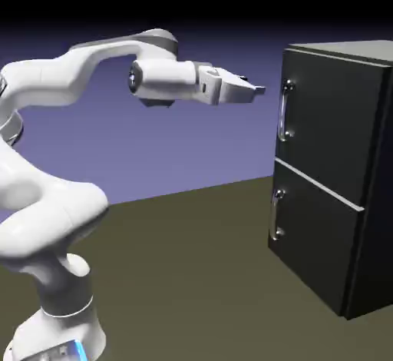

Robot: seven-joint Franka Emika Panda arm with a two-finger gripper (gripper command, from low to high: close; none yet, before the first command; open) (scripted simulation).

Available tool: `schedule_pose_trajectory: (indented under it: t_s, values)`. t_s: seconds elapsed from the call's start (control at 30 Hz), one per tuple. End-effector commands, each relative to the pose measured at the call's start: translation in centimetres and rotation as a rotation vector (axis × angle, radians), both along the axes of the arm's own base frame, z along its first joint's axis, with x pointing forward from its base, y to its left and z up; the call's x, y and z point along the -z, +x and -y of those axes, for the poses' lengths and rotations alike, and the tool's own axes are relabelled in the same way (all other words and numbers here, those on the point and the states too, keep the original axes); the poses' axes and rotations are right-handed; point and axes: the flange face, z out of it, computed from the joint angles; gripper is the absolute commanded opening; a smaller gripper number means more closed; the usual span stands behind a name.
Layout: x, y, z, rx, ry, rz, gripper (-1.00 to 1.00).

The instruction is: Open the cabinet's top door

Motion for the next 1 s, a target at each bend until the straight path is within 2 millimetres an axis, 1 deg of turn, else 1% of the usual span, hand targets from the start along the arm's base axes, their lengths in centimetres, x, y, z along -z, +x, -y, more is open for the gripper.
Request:
schedule_pose_trajectory:
  t_s: [0.0,0.17,0.37,0.43,0.57,0.6,0.63,0.67,0.8,0.97]
  values:
    - [0.5,0.4,-0.3,-0.001,-0.005,0.009,0.0]
    - [3.6,2.7,-1.5,-0.004,-0.028,0.05,0.0]
    - [8.3,5.8,-2.2,0.002,-0.054,0.09,0.0]
    - [8.3,5.8,-2.2,0.002,-0.054,0.09,0.0]
    - [8.3,10.3,-2.0,0.002,-0.055,0.09,0.0]
    - [8.3,10.8,-1.9,0.002,-0.054,0.09,0.0]
    - [8.3,10.8,-1.9,0.002,-0.054,0.09,-1.0]
    - [8.3,10.8,-1.9,0.002,-0.054,0.09,-1.0]
    - [8.3,8.1,-0.5,-0.097,-0.05,0.092,-1.0]
    - [8.3,4.6,1.9,-0.232,-0.043,0.096,-1.0]
